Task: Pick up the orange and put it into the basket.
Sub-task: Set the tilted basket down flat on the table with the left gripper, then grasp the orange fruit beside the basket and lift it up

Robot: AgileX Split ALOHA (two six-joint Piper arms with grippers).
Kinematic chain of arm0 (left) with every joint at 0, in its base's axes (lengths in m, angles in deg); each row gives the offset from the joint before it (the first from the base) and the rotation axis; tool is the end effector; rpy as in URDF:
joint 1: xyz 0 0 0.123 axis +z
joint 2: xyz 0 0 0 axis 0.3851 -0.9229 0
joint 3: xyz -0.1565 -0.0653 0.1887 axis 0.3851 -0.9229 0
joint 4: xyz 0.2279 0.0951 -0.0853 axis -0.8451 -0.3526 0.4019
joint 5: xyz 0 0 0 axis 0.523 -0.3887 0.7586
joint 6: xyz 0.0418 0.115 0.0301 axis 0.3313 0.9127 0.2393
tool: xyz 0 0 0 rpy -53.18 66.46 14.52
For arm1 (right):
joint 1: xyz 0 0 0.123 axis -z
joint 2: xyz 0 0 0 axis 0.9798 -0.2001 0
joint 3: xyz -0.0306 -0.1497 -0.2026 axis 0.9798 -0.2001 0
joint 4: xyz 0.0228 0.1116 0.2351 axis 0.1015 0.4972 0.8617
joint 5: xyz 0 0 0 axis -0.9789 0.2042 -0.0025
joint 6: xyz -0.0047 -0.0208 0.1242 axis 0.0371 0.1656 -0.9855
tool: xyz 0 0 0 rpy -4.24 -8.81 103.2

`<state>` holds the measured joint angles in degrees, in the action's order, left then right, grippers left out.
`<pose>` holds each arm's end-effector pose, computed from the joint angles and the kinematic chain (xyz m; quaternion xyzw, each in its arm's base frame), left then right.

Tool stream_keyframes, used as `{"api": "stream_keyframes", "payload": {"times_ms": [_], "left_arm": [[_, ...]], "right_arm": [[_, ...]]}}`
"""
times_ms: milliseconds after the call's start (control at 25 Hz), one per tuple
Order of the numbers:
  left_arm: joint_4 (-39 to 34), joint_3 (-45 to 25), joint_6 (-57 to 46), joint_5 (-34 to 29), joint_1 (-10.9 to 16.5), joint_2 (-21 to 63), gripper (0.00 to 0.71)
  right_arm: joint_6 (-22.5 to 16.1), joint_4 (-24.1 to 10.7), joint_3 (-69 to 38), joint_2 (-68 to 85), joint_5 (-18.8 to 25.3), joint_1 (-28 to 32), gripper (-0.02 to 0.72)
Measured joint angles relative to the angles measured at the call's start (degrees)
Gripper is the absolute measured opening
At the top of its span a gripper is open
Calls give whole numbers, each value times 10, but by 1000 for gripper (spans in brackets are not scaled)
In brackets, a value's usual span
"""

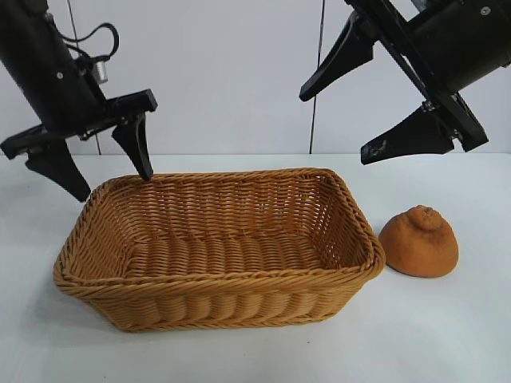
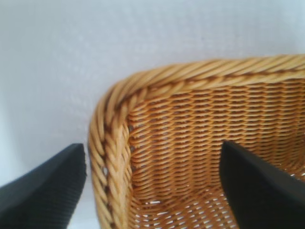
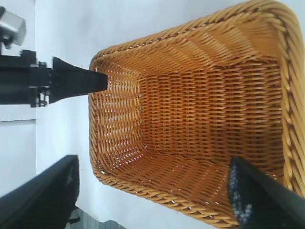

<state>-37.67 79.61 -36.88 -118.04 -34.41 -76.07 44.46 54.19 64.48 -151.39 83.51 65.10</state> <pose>0.4051 -0.1187 0.1447 -0.0089 0.9848 -0.1554 0.0769 0.3108 0.1456 0.1856 0.0111 0.9201 0.3527 0.1699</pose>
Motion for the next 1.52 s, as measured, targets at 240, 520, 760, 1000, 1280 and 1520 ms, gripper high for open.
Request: {"api": "stream_keyframes", "payload": {"times_ms": [240,520,760,1000,1280,1520], "left_arm": [[-129,79,0,-74,12,15,561],[-176,90,0,-108,81,15,559],[-183,59,7,-110,104,54,557],[-183,-39,23,-110,104,139,557],[-183,-229,25,-110,104,315,557],[-183,-389,25,-112,104,512,557]], "right_arm": [[0,-5,0,0,0,0,580],[0,-5,0,0,0,0,580],[0,-7,0,0,0,0,580],[0,-7,0,0,0,0,580],[0,-8,0,0,0,0,580],[0,-8,0,0,0,0,580]]}}
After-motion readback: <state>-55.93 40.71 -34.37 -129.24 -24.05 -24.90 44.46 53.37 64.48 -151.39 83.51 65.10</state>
